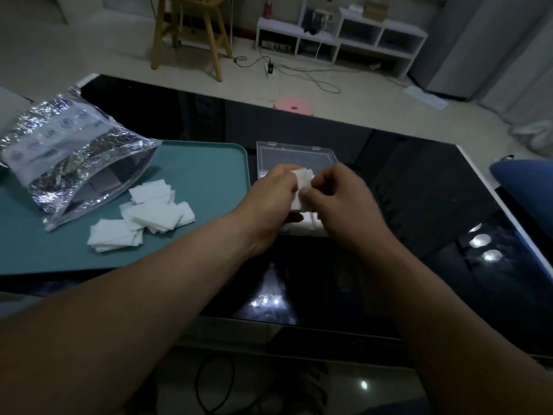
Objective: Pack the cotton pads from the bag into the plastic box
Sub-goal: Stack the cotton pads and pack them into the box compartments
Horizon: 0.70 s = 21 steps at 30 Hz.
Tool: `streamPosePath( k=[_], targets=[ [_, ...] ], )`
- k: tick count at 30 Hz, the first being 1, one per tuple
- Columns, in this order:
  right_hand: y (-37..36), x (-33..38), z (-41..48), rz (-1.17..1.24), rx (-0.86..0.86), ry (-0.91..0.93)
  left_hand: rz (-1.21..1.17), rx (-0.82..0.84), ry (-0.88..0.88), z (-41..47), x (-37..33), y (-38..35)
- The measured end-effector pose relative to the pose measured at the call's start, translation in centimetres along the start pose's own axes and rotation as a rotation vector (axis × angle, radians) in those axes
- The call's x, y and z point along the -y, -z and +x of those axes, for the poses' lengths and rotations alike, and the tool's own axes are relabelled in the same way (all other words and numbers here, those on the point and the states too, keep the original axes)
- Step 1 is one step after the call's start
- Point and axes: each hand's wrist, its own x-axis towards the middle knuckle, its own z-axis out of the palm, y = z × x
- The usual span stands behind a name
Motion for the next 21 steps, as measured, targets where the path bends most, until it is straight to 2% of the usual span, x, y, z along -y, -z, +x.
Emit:
streamPosePath(
  k=[2, 4, 6, 10, 13, 21],
  targets=[
    [2.3, -0.8, 0.8, 0.023, -0.087, -0.045, 0.165, 0.022, -0.093, 0.6, 0.2, -0.6],
    [4.8, -2.1, 1.4, -0.016, -0.162, -0.109, 0.553, 0.036, -0.289, 1.1, 0.7, -0.8],
    [6.4, -3.9, 1.4, -0.088, -0.149, -0.179, 0.902, 0.115, -0.442, 1.3, 1.6, -0.9],
    [6.4, -6.7, 1.6, -0.286, -0.117, -0.181, 1.353, 0.217, -0.557, 1.2, 4.2, -1.6],
    [5.5, -7.2, 2.1, -0.357, -0.113, -0.146, 1.456, 0.18, -0.615, 1.5, 4.7, -1.3],
    [4.9, -6.9, 2.7, -0.519, -0.014, -0.142, 1.435, 0.187, -0.589, 1.5, 4.8, -1.2]
  ],
)
